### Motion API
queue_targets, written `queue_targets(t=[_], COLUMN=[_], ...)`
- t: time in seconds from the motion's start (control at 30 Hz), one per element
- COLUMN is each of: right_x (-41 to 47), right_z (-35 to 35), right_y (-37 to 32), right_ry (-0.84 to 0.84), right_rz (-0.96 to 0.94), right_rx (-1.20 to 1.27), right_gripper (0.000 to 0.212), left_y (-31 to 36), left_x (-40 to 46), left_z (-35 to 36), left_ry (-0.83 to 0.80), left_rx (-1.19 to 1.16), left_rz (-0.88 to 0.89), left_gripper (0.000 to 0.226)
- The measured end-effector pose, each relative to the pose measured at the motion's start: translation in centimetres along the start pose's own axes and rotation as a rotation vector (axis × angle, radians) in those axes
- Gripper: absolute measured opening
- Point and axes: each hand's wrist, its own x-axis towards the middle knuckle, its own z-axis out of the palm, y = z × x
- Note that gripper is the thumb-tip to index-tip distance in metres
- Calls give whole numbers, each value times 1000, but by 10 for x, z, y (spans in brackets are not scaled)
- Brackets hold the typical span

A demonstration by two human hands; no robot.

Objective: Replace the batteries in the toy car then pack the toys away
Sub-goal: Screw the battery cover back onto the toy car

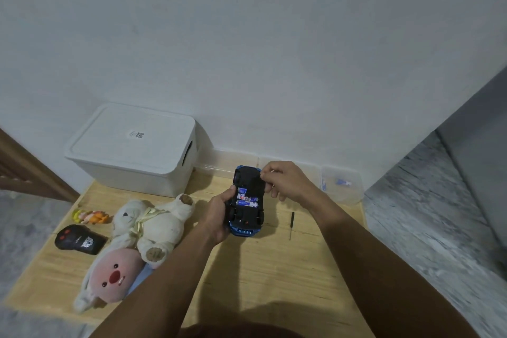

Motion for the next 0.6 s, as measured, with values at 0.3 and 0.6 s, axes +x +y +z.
queue_targets(t=[0.3,0.6], right_x=[-1,3], right_z=[-3,2], right_y=[-2,-2], right_ry=[-1,-9], right_rz=[-51,-125], right_rx=[-113,-174], right_gripper=[22,24], left_y=[-1,1], left_x=[-1,-2], left_z=[0,1], left_ry=[0,-24], left_rx=[-2,22], left_rz=[-3,10], left_gripper=[41,40])
